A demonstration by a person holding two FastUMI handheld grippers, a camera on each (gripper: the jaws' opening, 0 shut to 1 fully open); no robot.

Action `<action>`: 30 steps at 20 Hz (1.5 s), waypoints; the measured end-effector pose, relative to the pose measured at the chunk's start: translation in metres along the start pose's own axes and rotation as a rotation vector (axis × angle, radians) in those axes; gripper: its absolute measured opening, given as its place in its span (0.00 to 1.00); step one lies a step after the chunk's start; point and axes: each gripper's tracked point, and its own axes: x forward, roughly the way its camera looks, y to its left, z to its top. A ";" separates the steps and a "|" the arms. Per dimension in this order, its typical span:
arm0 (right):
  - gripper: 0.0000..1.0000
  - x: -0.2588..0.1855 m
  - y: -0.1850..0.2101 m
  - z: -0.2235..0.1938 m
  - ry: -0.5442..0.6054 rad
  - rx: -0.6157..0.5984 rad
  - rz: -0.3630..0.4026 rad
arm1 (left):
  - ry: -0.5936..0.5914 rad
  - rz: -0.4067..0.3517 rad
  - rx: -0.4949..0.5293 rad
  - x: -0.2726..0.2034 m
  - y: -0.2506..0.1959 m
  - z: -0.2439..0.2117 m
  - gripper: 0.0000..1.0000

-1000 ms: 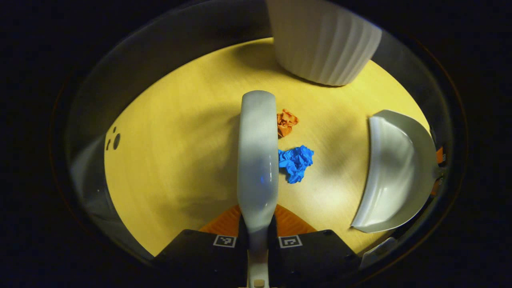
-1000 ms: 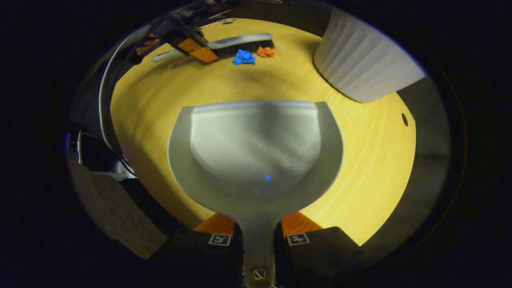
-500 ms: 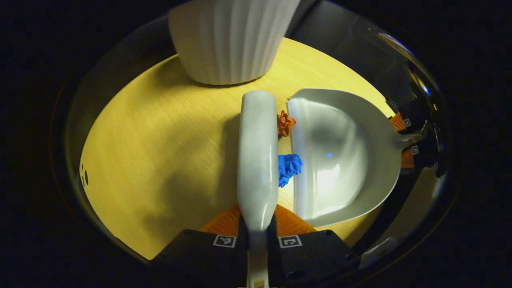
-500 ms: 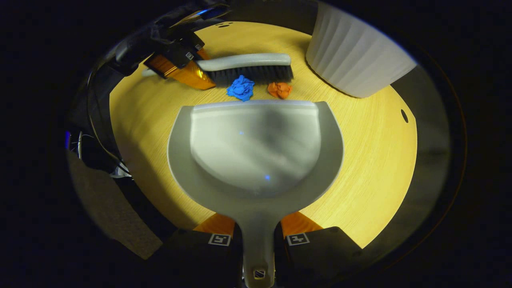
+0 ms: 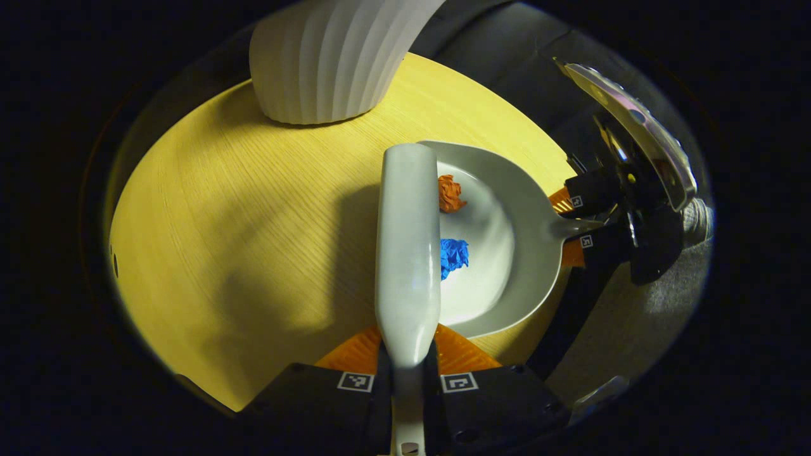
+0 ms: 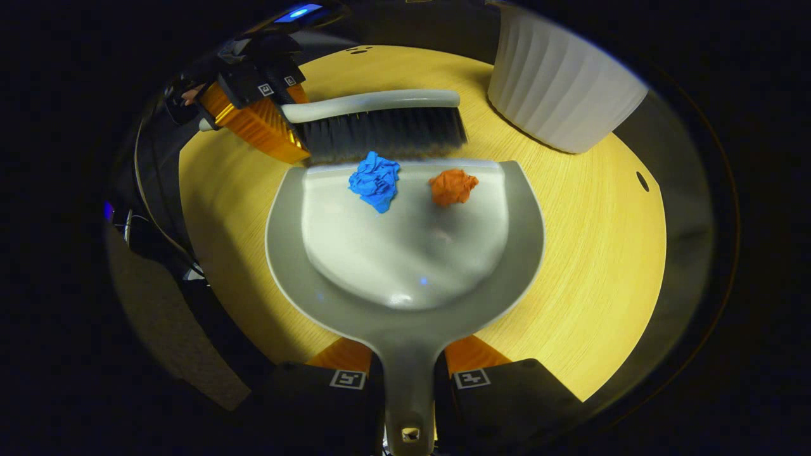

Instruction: Pick up the small broom and dustpan from the desktop, sweep the trash into the dustpan with the broom, and then empty the trash into the garbage bin.

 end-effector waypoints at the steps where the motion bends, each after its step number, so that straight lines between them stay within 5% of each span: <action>1: 0.36 0.000 0.001 0.000 -0.002 0.010 -0.001 | -0.022 0.019 -0.007 -0.004 0.002 0.001 0.24; 10: 0.36 -0.039 0.009 0.008 -0.061 0.155 -0.082 | -0.218 0.309 -0.271 -0.058 0.058 -0.037 0.24; 11: 0.41 -0.045 0.013 0.009 -0.065 0.173 -0.099 | -0.229 0.309 -0.313 -0.059 0.062 -0.044 0.24; 13: 0.31 -0.058 0.018 0.007 -0.064 0.220 -0.122 | -0.249 0.298 -0.369 -0.053 0.072 -0.060 0.24; 22: 0.36 -0.115 0.018 0.022 -0.091 0.337 -0.145 | -0.254 0.242 -0.408 -0.042 0.095 -0.055 0.24; 30: 0.36 -0.134 -0.071 0.053 -0.040 0.301 -0.403 | -0.283 0.223 -0.438 -0.041 0.095 -0.059 0.24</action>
